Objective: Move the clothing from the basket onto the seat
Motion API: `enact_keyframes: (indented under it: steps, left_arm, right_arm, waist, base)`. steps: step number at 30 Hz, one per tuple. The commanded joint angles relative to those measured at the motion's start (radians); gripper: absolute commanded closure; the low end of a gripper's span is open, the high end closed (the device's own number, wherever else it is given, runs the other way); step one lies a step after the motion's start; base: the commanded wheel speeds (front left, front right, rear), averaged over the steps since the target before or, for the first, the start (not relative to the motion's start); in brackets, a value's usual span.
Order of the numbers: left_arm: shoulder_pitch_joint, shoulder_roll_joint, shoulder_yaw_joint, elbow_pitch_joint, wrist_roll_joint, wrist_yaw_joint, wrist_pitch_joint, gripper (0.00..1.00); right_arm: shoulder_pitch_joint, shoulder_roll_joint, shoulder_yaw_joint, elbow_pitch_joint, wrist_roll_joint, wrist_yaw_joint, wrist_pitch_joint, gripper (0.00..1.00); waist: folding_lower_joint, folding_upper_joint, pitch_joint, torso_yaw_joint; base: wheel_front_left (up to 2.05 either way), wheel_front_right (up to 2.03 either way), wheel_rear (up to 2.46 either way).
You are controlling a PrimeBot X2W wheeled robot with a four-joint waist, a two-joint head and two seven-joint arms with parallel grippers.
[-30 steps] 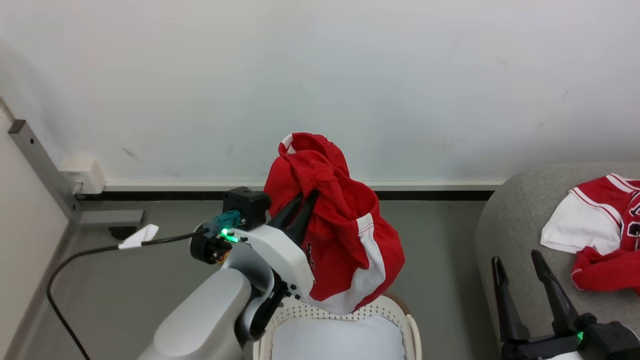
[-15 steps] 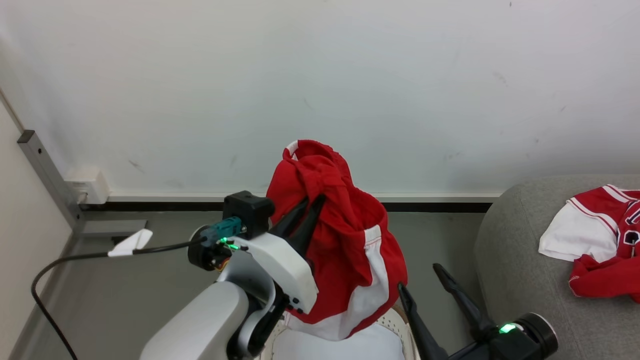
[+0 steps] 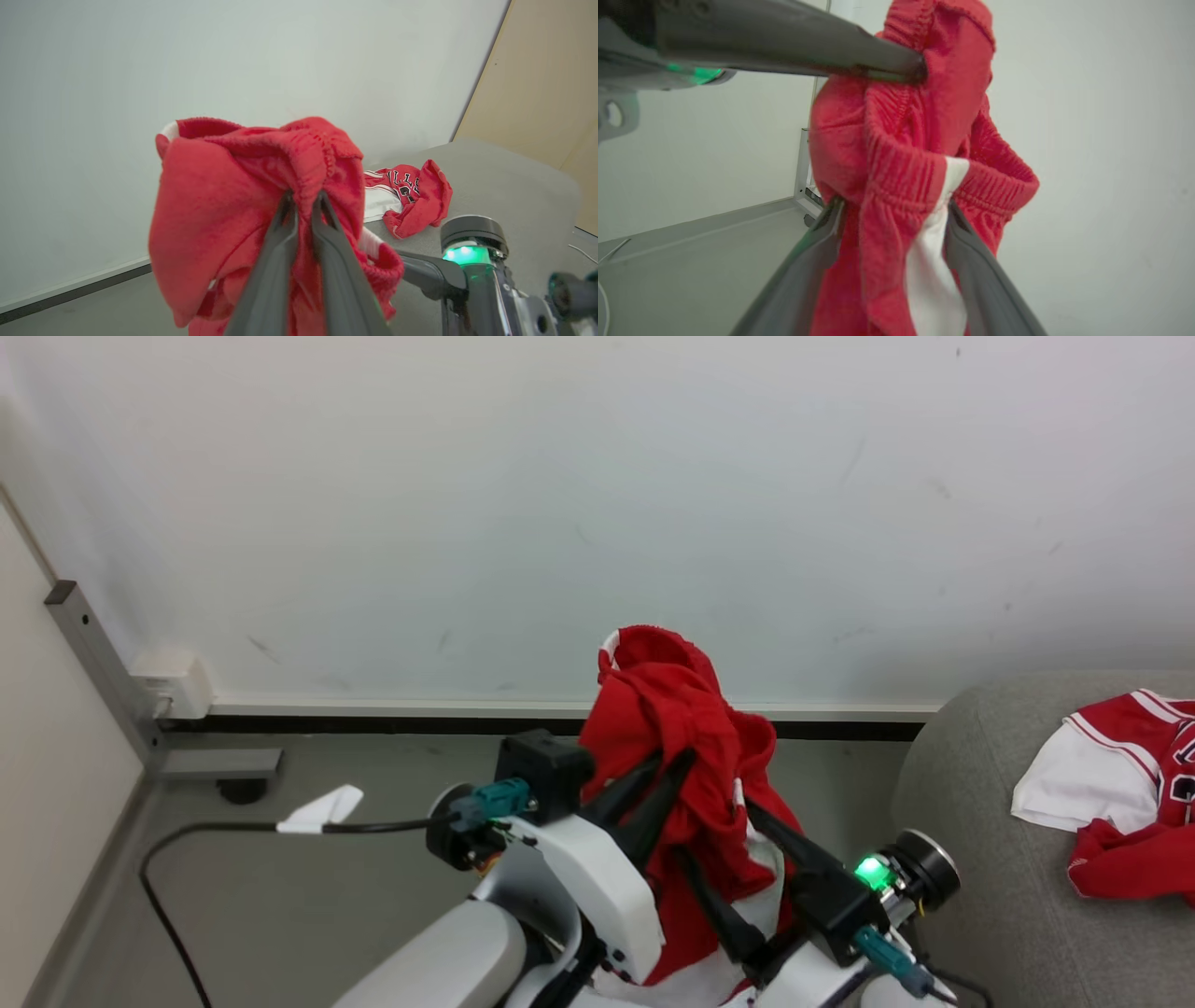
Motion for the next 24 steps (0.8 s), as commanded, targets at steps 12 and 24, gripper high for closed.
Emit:
enact_keyframes:
  steps: [12,24]
  left_arm:
    - [0.032,-0.014,-0.028,-0.003,-0.025,-0.011,0.01,1.0]
    - [0.046,0.012,-0.03,0.013,-0.007,-0.009,-0.024,0.0]
  right_arm:
    - [-0.11,-0.003,0.008,0.1,0.115,-0.002,0.001,1.0]
    - [-0.089,-0.002,-0.05,0.075,0.116,-0.002,0.0,1.0]
  waist:
    - [0.0,0.0,-0.001,0.026]
    - [0.0,0.0,0.007,0.0]
  base:
    - [0.0,0.0,0.0]
    - [0.0,0.0,0.0]
